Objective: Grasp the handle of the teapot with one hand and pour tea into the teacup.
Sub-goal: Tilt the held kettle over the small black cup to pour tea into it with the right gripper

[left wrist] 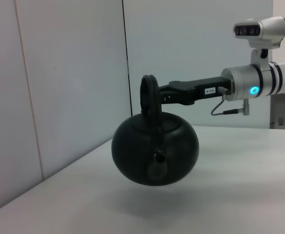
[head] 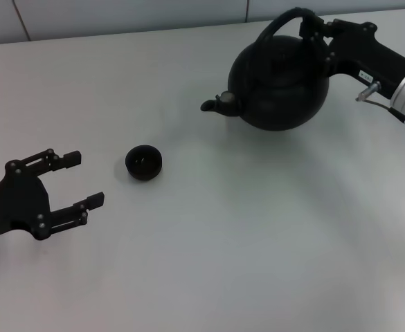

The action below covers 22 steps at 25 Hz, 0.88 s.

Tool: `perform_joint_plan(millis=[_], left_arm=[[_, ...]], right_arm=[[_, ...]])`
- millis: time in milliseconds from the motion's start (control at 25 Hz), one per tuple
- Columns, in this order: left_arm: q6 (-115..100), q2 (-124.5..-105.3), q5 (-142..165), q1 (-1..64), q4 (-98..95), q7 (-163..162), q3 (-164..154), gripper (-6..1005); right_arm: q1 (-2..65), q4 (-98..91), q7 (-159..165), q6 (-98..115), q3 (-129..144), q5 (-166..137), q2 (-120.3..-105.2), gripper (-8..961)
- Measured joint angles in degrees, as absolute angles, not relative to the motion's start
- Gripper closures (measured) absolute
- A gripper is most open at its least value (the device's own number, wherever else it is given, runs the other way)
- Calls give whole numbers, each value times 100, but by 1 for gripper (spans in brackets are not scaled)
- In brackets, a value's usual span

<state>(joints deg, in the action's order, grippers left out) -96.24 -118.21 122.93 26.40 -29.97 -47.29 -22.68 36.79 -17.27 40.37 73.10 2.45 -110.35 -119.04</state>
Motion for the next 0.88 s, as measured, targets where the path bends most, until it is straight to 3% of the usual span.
perform_joint_plan(millis=[880], left_arm=[[-9615, -11821, 12285, 2531, -2984, -4703, -2268, 247]], right_arm=[[4147, -1767, 4043, 7004, 1040, -11027, -11903, 843]])
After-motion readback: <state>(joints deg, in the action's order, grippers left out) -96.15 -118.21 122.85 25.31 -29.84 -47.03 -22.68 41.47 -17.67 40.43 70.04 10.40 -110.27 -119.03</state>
